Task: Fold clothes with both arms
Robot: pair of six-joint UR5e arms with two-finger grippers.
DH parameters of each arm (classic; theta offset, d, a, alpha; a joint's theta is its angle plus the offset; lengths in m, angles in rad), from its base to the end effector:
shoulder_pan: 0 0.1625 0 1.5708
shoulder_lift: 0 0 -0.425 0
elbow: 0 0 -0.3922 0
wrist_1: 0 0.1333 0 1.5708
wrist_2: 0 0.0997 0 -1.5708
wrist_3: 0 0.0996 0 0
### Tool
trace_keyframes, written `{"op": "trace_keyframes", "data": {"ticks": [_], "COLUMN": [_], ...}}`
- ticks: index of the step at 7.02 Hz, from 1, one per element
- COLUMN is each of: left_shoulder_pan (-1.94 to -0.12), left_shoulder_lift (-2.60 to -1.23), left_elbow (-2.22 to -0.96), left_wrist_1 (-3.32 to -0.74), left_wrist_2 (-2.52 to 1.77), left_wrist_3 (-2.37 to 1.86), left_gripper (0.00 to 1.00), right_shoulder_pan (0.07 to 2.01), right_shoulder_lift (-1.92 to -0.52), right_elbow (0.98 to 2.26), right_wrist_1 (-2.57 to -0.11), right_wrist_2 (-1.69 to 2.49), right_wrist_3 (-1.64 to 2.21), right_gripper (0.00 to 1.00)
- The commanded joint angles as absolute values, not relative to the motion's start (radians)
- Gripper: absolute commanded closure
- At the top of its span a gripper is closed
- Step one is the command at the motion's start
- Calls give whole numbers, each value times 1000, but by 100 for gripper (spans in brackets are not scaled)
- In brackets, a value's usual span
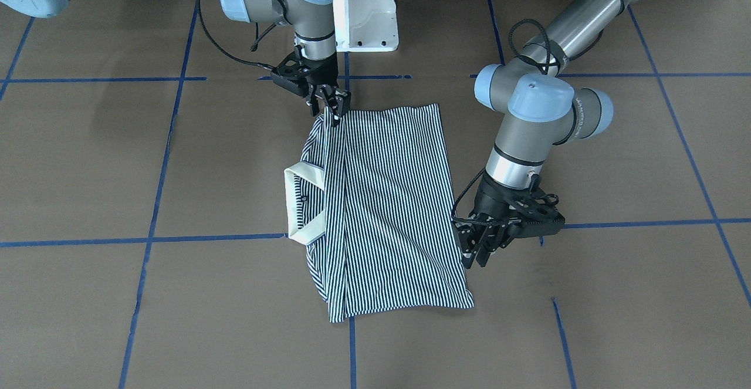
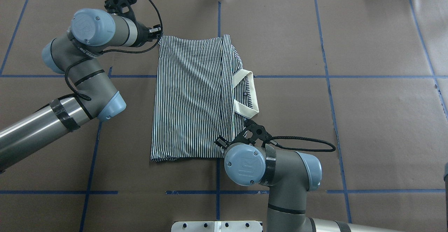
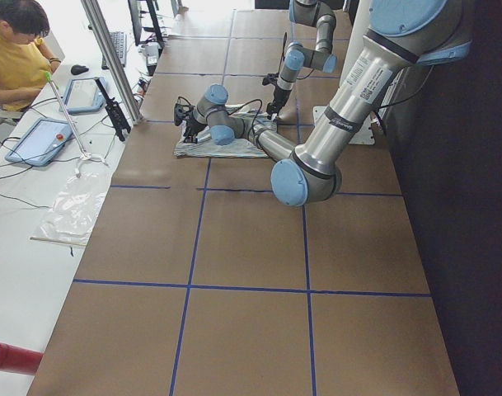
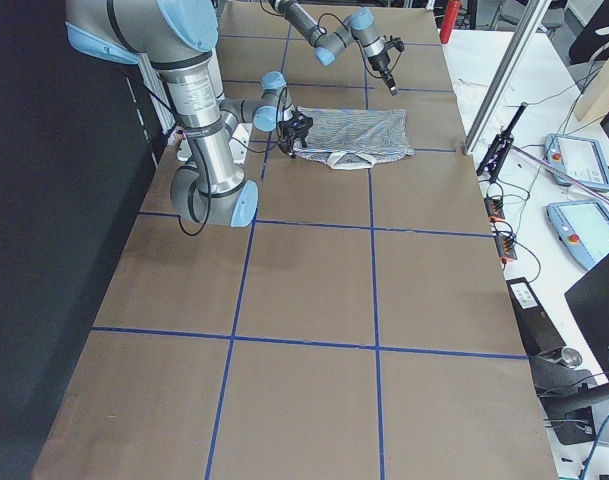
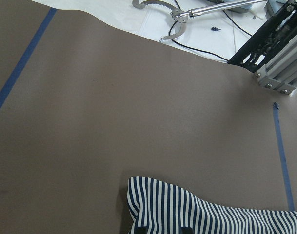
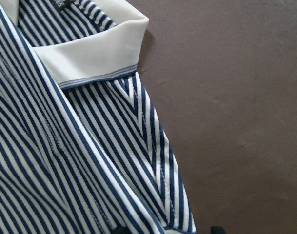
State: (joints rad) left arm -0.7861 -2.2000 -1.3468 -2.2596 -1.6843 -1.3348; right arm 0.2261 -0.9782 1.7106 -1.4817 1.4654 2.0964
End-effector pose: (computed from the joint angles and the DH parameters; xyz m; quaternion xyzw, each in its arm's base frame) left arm 0.4395 -0.6128 0.3083 0.2117 0.4766 -0.2032 0.8287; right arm -0.6202 -0.2902 0.2473 -0.0117 -0.4015 0.3556 0.8439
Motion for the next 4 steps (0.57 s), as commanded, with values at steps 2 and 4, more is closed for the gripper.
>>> {"op": "trace_keyframes", "data": {"ticks": [2, 4], "left_shoulder_pan": [-785, -782], "left_shoulder_lift": [-2200, -2200], "left_elbow": [-1348, -1348], "left_wrist_1": [-2260, -2260], "left_wrist_2": [-1684, -1684], "left_wrist_3": [-1336, -1336], "left_gripper": [63, 62], "right_shoulder_pan": [241, 248], "right_shoulder_lift": [-968, -968], "right_elbow": [1713, 1713], "right_wrist_1": [-1483, -1483], "right_wrist_2": [1463, 1463], "right_wrist_3": [2076, 2062], "right_gripper": [100, 100]}}
